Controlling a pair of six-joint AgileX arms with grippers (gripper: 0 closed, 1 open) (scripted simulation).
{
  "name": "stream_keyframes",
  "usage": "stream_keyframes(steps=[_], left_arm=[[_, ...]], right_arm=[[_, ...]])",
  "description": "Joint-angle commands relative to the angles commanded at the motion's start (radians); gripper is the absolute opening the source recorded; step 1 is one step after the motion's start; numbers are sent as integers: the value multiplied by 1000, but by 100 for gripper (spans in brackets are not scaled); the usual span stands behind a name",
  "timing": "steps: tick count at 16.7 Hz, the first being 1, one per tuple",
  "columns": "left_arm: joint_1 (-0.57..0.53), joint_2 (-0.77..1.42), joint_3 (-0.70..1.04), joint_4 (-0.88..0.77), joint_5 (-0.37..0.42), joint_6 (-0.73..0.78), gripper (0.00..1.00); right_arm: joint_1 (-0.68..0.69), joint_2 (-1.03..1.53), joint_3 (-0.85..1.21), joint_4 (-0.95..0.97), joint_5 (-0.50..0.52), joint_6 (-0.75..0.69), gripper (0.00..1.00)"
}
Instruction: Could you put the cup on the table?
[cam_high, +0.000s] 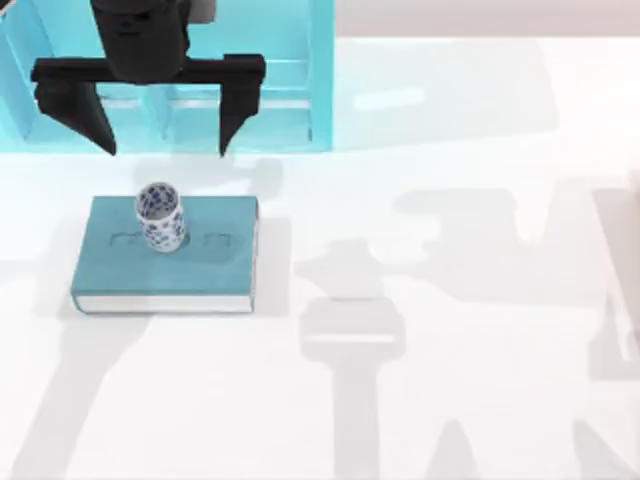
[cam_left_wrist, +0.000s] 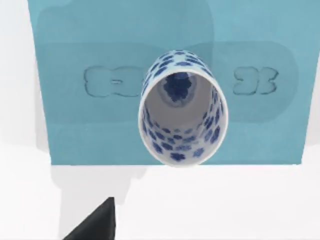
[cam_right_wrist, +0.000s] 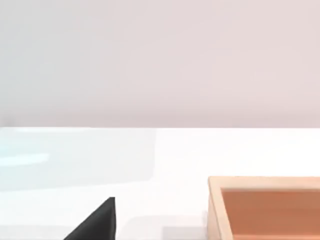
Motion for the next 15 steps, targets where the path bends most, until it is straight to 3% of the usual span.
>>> stream_keyframes(steps=[7,15], left_arm=[[-1,-6,-43,41,0,-1,100],[5,-19,-406,388,0,4,100]], right_arm=[[0,0,0,0,0,0,100],[0,0,0,0,0,0,100]])
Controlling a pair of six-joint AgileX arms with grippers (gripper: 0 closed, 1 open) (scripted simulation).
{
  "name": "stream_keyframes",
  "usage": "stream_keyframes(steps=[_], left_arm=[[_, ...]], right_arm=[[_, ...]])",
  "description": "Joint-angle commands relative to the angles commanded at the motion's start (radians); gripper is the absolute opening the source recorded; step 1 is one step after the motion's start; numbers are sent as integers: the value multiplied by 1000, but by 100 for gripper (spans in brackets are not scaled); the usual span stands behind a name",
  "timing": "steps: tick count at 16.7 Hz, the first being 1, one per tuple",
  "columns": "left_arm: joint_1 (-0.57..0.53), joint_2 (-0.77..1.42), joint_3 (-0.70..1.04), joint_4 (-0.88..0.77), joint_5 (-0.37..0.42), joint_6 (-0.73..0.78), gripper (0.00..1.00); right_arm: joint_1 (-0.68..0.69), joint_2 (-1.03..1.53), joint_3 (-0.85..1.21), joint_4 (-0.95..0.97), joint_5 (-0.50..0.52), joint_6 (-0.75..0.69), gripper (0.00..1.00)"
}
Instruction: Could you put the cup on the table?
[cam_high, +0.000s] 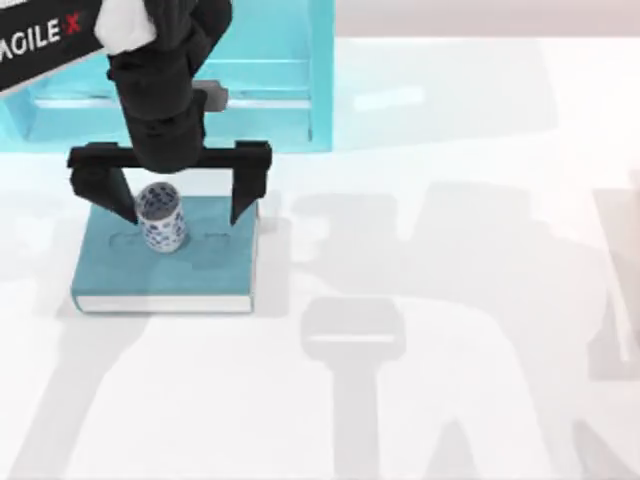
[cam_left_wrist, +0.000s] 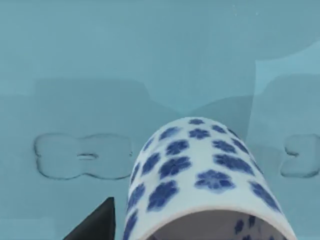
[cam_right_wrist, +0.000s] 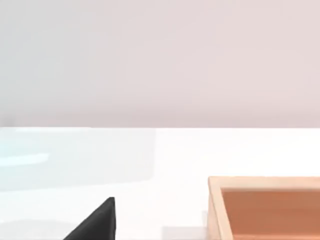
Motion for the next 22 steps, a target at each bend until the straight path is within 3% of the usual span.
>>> stream_keyframes(steps=[5,18,22], left_arm=[[0,1,-21,21,0,0,100],[0,1,-21,21,0,0,2],[0,1,-21,21,0,0,0]], right_arm=[[0,0,0,0,0,0,100],[0,0,0,0,0,0,100],[0,0,0,0,0,0,100]])
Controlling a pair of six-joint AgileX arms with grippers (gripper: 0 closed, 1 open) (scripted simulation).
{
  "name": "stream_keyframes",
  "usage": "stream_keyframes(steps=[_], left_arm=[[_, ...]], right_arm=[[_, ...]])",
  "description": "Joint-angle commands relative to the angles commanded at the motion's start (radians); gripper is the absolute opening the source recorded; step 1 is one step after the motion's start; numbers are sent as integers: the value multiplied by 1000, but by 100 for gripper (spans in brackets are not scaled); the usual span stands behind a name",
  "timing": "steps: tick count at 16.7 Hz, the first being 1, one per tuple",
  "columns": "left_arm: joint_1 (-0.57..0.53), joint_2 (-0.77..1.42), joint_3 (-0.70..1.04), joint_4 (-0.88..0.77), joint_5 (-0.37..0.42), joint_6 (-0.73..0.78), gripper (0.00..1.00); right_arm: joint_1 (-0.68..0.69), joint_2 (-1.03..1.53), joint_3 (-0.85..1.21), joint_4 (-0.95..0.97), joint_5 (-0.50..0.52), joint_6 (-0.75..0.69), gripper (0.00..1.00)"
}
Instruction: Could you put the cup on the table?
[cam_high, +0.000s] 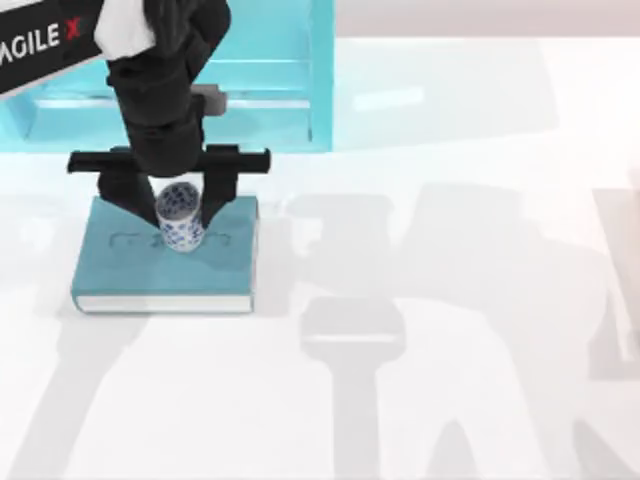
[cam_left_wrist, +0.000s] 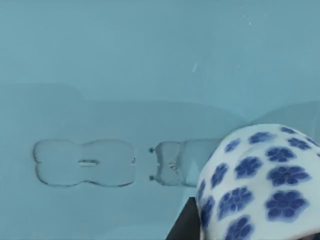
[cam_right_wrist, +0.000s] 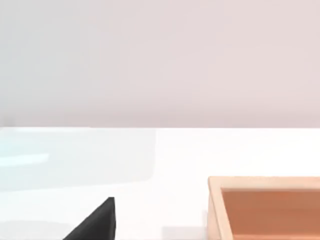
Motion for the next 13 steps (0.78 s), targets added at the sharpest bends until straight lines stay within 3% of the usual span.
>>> stream_keyframes(steps=[7,13], left_arm=[[-1,-1,16,-17,0,-1,0],[-4,-15,167,-183,0,0,0]], right_arm=[[0,0,0,0,0,0,100],[0,0,0,0,0,0,100]])
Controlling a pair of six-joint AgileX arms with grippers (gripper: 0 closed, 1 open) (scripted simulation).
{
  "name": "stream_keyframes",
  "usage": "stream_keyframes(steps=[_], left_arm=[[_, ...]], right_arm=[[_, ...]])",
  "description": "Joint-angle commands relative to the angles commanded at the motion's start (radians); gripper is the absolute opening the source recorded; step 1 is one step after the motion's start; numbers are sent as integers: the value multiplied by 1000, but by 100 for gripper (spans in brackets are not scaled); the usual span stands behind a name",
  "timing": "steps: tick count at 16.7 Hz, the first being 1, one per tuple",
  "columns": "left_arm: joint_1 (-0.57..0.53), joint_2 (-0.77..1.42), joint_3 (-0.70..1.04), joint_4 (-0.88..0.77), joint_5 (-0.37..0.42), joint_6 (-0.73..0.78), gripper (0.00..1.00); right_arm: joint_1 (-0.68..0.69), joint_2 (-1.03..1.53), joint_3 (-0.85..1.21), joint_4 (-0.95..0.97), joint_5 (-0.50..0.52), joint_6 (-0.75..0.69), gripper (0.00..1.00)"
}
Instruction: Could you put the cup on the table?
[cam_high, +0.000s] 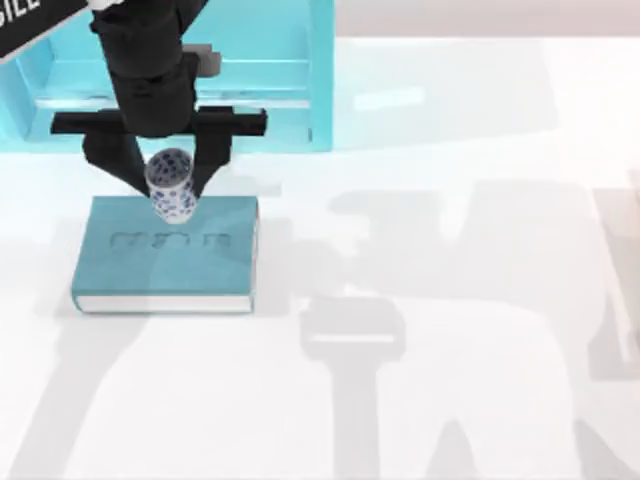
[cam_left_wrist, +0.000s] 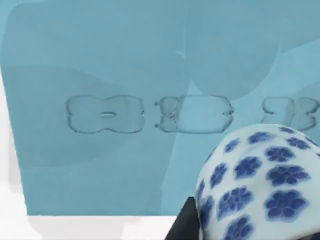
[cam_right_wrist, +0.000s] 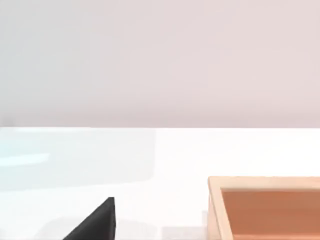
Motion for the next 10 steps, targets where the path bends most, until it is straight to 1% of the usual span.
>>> stream_keyframes(steps=[6,10], left_arm=[[-12,9,12,-11,0,-12,0],[-116,34,82,-49,4,-117,0]], right_arm=[[0,0,0,0,0,0,100],[0,0,0,0,0,0,100]])
